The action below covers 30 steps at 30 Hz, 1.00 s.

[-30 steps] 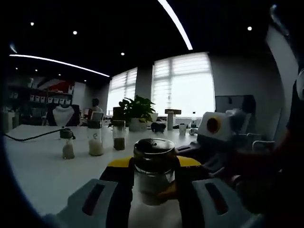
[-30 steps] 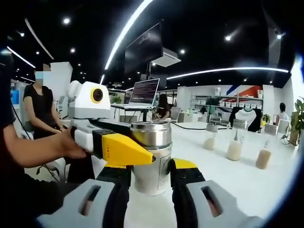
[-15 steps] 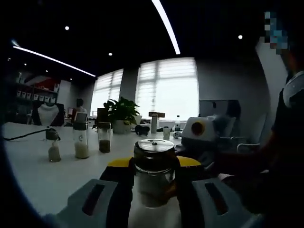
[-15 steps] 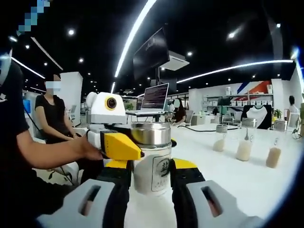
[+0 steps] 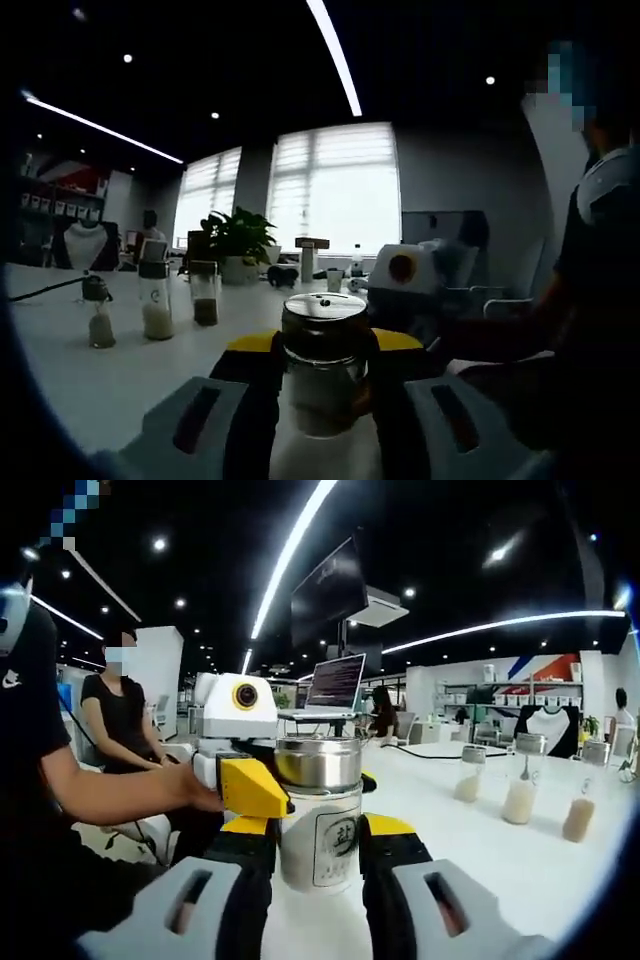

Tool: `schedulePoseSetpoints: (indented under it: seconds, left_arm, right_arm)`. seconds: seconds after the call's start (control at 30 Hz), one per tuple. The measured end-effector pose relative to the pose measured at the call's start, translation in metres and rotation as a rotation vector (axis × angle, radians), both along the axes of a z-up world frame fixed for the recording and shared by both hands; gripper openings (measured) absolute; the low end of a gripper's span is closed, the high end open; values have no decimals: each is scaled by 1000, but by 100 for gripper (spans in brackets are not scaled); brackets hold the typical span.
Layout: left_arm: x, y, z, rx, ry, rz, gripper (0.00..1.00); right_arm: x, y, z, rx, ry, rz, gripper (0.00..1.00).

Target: Rotate the seasoning bottle until the label or dispensing opening points toward the visible target arrow and the bottle remains upright within the marked orientation range

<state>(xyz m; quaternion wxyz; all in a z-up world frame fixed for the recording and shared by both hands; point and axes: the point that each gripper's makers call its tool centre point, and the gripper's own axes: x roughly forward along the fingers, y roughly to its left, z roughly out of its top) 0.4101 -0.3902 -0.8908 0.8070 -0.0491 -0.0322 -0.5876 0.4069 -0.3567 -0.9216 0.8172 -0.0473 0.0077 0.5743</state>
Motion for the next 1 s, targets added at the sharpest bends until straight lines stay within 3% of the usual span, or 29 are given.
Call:
schedulePoseSetpoints:
  seconds: [0.2,0.4,0.53,0.63,0.83,1.0]
  left_arm:
    - [3,-3,0,13,14,29,35]
    - [16,-4,-9,60,34,187,36]
    - [19,-2,-6,38,30,268,37]
    - [23,2,-5,-5,87,353,38]
    - [23,10,-5,-61,155,462,37]
    - [22,11,-6,-41,140,494,36]
  right_arm:
    - [5,-3,-1,-1,-11,-55,30]
    - [17,-3,-8,-72,-87,-166,30]
    - [18,-2,-8,-57,-86,-225,30]
    - [20,-1,-7,-85,-143,-285,30]
    - [21,-5,-6,-26,-162,-412,30]
    - [21,-4,-7,14,-123,-425,30]
